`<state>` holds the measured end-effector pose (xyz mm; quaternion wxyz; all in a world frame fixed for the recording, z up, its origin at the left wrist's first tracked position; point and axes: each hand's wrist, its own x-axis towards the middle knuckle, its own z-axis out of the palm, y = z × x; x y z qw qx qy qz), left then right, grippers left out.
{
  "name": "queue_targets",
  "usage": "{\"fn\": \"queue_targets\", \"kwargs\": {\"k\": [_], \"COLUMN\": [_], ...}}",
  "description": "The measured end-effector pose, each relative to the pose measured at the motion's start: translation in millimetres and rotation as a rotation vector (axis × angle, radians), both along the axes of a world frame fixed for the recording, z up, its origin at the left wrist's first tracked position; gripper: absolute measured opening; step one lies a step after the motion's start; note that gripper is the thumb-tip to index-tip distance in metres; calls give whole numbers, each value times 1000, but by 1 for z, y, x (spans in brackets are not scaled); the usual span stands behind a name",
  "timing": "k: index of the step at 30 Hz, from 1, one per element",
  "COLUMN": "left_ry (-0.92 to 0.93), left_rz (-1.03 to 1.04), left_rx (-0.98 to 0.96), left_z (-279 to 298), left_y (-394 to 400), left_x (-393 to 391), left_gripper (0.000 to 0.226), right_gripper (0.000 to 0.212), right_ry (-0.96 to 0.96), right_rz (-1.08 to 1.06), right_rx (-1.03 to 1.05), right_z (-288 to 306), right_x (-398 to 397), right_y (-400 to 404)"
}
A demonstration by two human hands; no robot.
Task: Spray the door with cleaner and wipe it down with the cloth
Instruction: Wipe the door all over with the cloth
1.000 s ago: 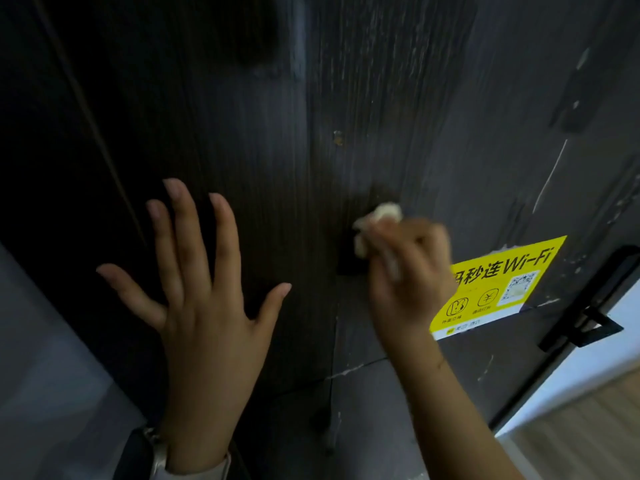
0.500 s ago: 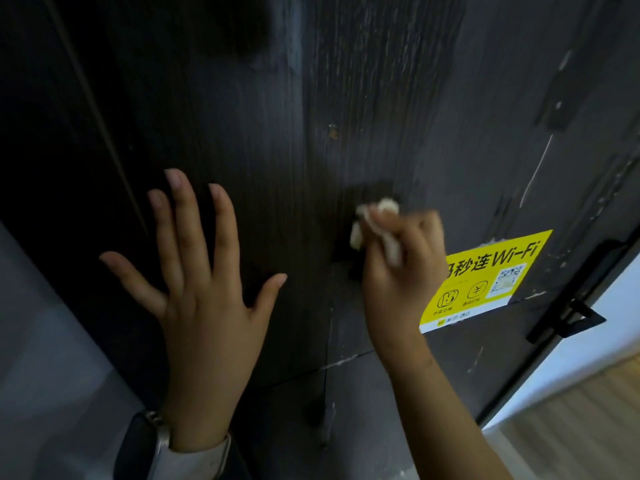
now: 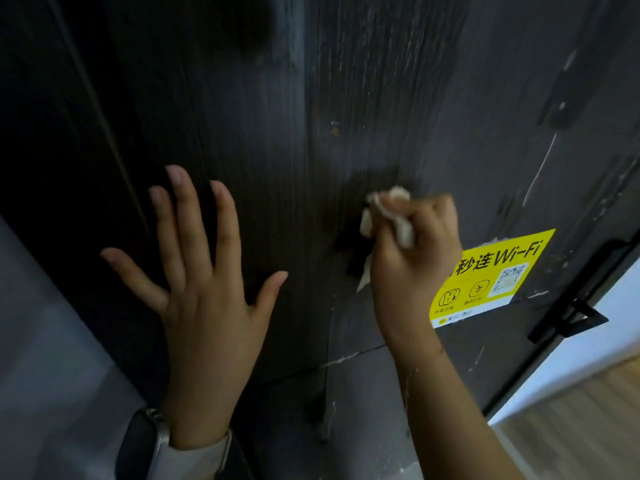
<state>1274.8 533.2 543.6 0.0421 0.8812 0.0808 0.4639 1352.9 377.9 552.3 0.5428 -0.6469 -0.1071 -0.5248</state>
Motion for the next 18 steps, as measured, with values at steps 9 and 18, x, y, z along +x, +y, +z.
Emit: {"fn": "queue_targets", "kwargs": {"k": [9,18], "left_ry": [-4,-9], "left_rz": [1,-8], "left_rx": [-2,-21], "left_z": [-1,-1], "left_y": [0,0], "left_x": [2,2], "left_gripper": [106,108], "right_gripper": [10,13], "right_ry": [6,-88], "right_rz": [36,51], "right_rx": [3,-94], "right_z": [-16,-7], "right_x": [-2,8], "right_y": [2,-9]}}
